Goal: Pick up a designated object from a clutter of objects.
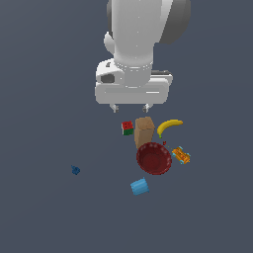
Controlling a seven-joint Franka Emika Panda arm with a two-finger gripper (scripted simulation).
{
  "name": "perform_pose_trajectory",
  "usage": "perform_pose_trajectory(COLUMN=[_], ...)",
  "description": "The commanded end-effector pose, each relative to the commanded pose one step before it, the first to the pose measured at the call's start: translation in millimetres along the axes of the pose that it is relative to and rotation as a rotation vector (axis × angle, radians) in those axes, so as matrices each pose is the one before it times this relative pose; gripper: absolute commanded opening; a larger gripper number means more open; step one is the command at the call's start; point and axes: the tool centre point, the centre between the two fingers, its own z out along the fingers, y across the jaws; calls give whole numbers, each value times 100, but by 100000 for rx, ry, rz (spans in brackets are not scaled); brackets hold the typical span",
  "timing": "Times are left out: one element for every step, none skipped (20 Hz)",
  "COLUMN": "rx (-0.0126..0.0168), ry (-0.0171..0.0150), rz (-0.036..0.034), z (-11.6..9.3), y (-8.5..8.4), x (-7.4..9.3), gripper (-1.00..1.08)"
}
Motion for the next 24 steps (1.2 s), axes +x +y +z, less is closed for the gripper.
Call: perform_pose_trajectory(rx=[0, -55, -163, -261, -347, -294, -182, -72, 0, 41, -61, -125, -197, -237, -291, -337, -403, -462, -525, -591, -660, -734, -810, -885], ry=[0, 12, 35, 60, 91, 94, 80, 57, 0, -31, -102, -129, -199, -252, -317, -358, -412, -462, -511, -556, -599, -639, -674, -703], rz=[0, -126, -385, -625, -860, -769, -524, -261, 0, 146, 99, 36, 52, 96, 142, 159, 174, 200, 225, 247, 271, 295, 318, 340], z=[0, 9, 24, 39, 48, 34, 14, -3, -2, 3, 49, 71, 112, 140, 175, 200, 235, 268, 301, 335, 369, 405, 440, 474], y=[1, -20, -72, -111, -148, -126, -77, -29, -1, 19, -26, -71, -99, -122, -147, -174, -206, -237, -269, -304, -340, -378, -418, -459], x=[0, 7, 19, 30, 39, 30, 15, 0, -2, 1, 32, 50, 77, 95, 117, 134, 156, 176, 195, 214, 232, 250, 267, 281], gripper=[28, 28, 28, 28, 28, 28, 28, 28, 28, 28, 28, 28, 28, 28, 28, 28, 28, 28, 28, 28, 28, 28, 28, 28])
